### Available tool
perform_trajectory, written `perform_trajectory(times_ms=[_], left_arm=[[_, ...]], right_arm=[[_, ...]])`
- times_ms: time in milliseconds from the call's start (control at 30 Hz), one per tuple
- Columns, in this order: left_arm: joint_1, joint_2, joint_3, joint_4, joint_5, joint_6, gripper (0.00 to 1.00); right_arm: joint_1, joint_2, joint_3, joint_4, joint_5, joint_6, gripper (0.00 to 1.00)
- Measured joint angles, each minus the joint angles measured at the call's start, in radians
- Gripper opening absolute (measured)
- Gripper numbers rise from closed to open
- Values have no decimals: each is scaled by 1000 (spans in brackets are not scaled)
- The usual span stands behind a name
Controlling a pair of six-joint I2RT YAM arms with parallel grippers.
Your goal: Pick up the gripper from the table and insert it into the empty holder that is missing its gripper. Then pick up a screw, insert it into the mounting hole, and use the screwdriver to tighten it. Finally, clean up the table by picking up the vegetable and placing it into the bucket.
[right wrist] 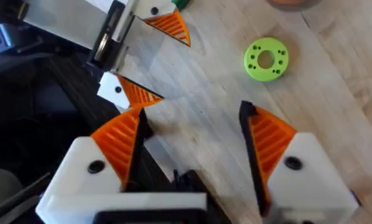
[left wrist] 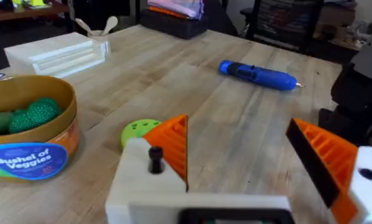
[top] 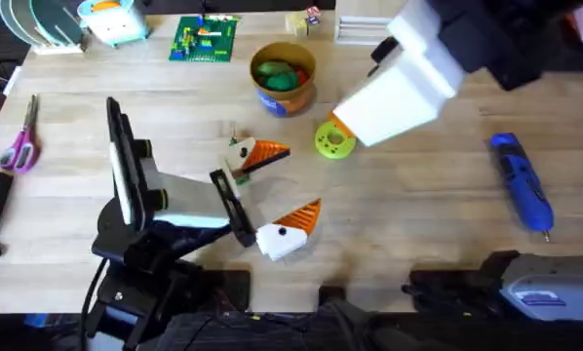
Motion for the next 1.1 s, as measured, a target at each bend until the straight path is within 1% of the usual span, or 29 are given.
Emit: perform_trajectory(times_ms=[200, 233, 300, 400, 433, 467, 500, 667, 767, 833, 900, 1033, 1100], left_arm=[[0, 0, 0, 0, 0, 0, 994], [0, 0, 0, 0, 0, -1, 956], [0, 0, 0, 0, 0, 0, 661], [0, 0, 0, 0, 0, 0, 171], [0, 0, 0, 0, 0, 4, 46], [0, 0, 0, 0, 0, 4, 17], [0, 0, 0, 0, 0, 4, 10], [0, 0, 0, 0, 0, 4, 9], [0, 0, 0, 0, 0, 4, 8], [0, 0, 0, 0, 0, 4, 8], [0, 0, 0, 0, 0, 4, 8], [0, 0, 0, 0, 0, 4, 8], [0, 0, 0, 0, 0, 4, 8]], right_arm=[[0, -44, 2, -1, -2, -4, 856], [0, -44, 2, -1, -4, -7, 856], [0, -42, 2, -1, -9, -10, 856], [0, -42, 2, -1, -13, -13, 856], [0, -42, 2, -1, -14, -14, 856], [0, -42, 2, -1, -16, -15, 857], [0, -42, 2, -1, -17, -16, 857], [-3, -42, 2, -1, -20, -37, 857], [-37, -42, -1, -1, -27, -56, 858], [-88, -42, -17, -1, -34, -63, 859], [-164, -42, -51, -1, -40, -67, 859], [-340, -49, -161, 0, -46, -70, 857], [-443, -69, -241, 5, -46, -71, 859]])
